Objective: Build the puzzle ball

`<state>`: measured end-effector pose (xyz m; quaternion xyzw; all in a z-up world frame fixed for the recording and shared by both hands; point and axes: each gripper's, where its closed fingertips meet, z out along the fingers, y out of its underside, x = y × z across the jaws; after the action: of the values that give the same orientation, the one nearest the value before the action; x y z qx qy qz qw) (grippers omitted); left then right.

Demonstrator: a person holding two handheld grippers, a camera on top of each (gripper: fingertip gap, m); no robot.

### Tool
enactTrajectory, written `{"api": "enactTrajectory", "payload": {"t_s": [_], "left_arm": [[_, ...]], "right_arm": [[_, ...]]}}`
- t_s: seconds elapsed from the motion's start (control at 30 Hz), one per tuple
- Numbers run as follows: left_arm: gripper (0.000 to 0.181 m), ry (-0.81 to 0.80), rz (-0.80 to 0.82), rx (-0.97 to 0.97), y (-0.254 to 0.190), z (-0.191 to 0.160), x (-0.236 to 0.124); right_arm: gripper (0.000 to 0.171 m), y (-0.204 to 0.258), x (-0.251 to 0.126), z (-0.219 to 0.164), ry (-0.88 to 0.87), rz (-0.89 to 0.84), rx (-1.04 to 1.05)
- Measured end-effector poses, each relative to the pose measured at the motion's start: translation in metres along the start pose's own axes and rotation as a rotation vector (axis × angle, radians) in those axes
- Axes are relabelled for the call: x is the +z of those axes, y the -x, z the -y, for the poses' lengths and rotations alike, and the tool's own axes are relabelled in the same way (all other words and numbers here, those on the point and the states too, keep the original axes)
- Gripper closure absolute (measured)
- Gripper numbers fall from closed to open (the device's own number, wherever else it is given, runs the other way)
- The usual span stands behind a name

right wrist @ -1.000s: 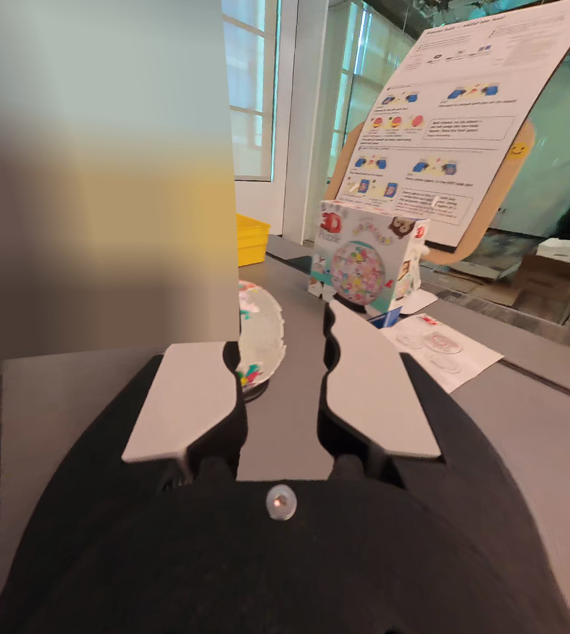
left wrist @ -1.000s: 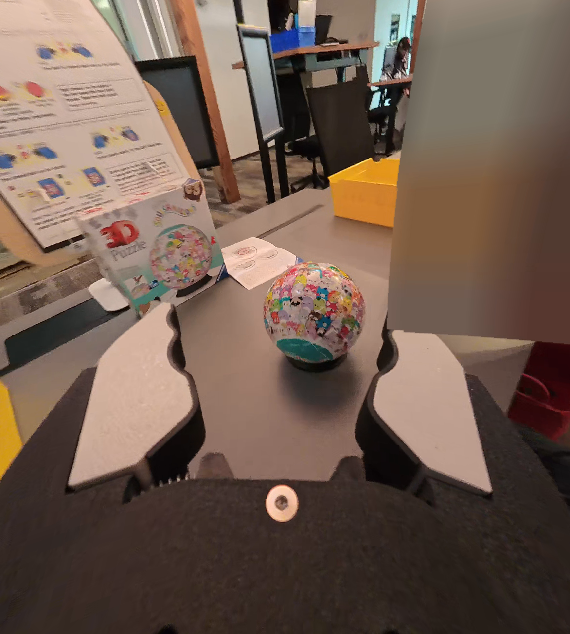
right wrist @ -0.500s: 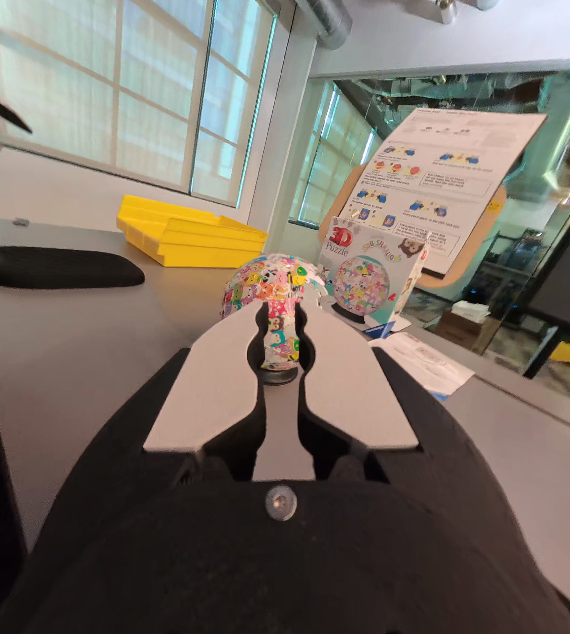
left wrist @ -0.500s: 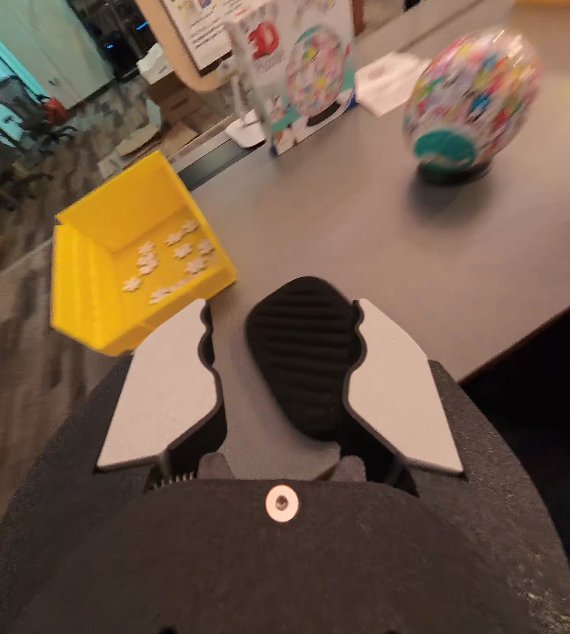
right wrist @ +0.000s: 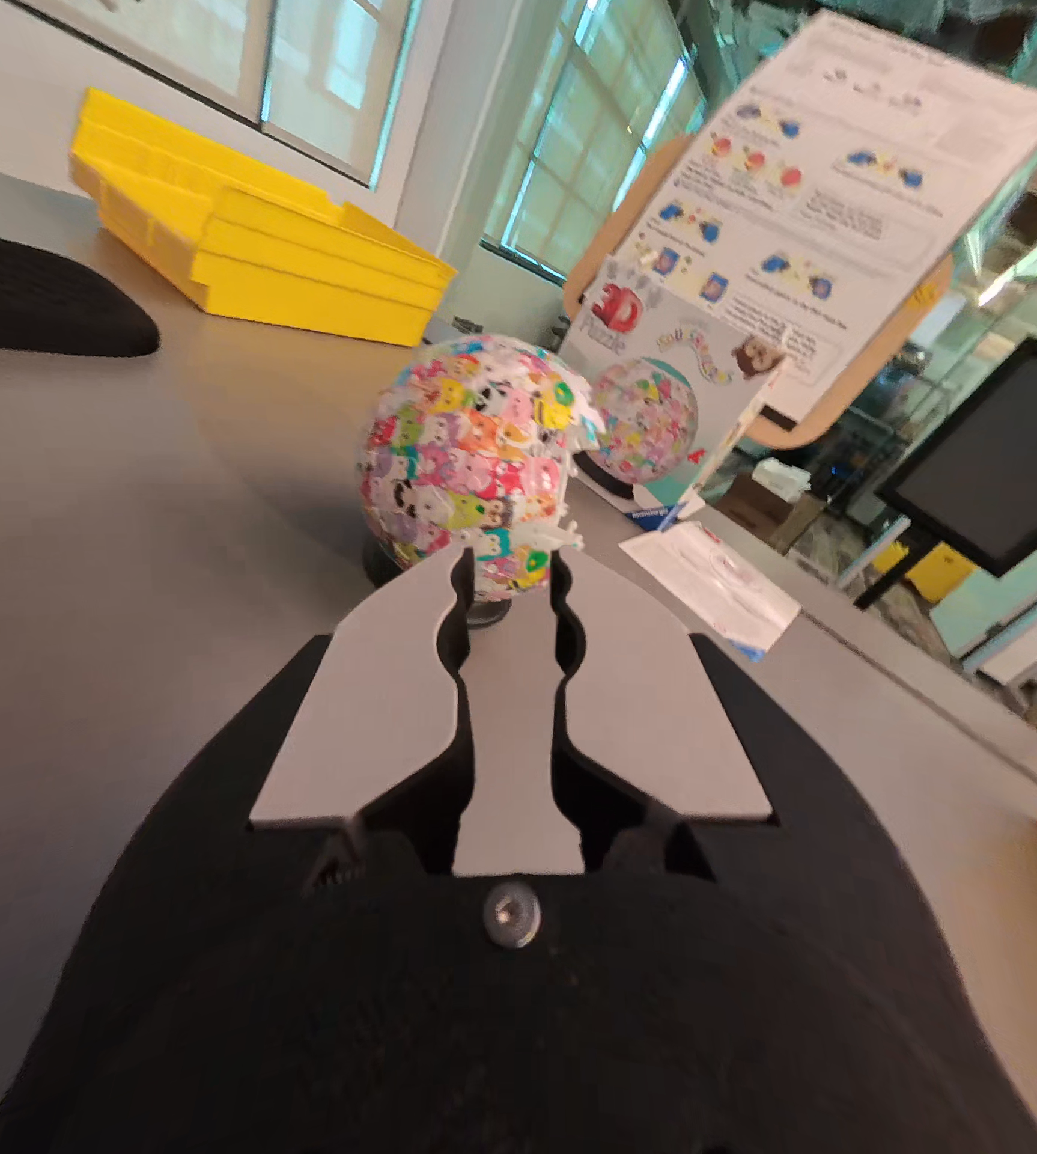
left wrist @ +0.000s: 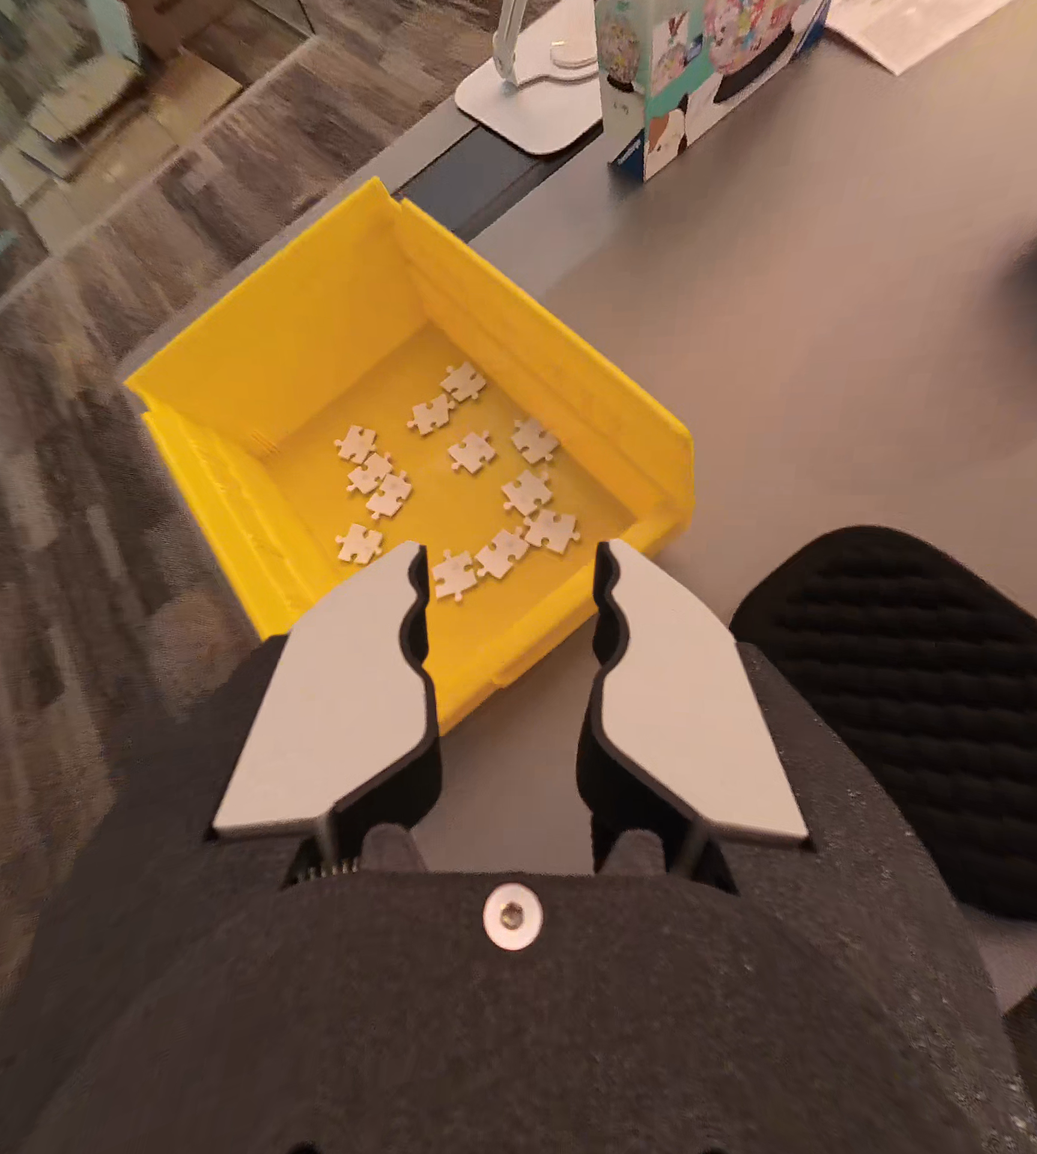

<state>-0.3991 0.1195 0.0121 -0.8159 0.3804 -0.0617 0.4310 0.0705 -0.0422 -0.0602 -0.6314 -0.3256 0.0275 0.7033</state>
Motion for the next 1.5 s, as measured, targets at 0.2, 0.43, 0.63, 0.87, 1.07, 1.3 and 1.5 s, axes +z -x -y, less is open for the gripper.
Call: {"api": "enactTrajectory", "payload": {"t_s": [0.2, 0.43, 0.63, 0.87, 1.07, 1.3, 1.5], "left_arm": [[0.131, 0.191, -0.098, 0.161, 0.018, -0.014, 0.043], [0.139, 0.587, -0.26, 0.682, 0.029, -0.061, 0.093], [0.127, 0.782, -0.332, 0.67, 0.042, -0.095, 0.129], [0.136, 0.893, -0.382, 0.589, 0.046, -0.113, 0.138], [0.138, 0.925, -0.407, 0.502, 0.045, -0.12, 0.135], [0.159, 0.902, -0.283, 0.467, 0.051, -0.12, 0.132], [0.159, 0.619, -0.103, 0.295, 0.049, -0.073, 0.112]], "right_arm": [[0.145, -0.025, -0.002, -0.011, 0.031, -0.096, 0.119], [0.145, -0.021, 0.008, -0.025, 0.121, -0.078, 0.097], [0.145, -0.03, 0.006, -0.027, 0.12, -0.116, 0.129], [0.145, -0.031, 0.007, -0.029, 0.123, -0.111, 0.142], [0.145, -0.033, 0.006, -0.027, 0.102, -0.114, 0.157], [0.145, -0.037, 0.001, -0.022, 0.053, -0.114, 0.191], [0.145, -0.042, -0.008, -0.011, -0.026, -0.133, 0.218]]}}
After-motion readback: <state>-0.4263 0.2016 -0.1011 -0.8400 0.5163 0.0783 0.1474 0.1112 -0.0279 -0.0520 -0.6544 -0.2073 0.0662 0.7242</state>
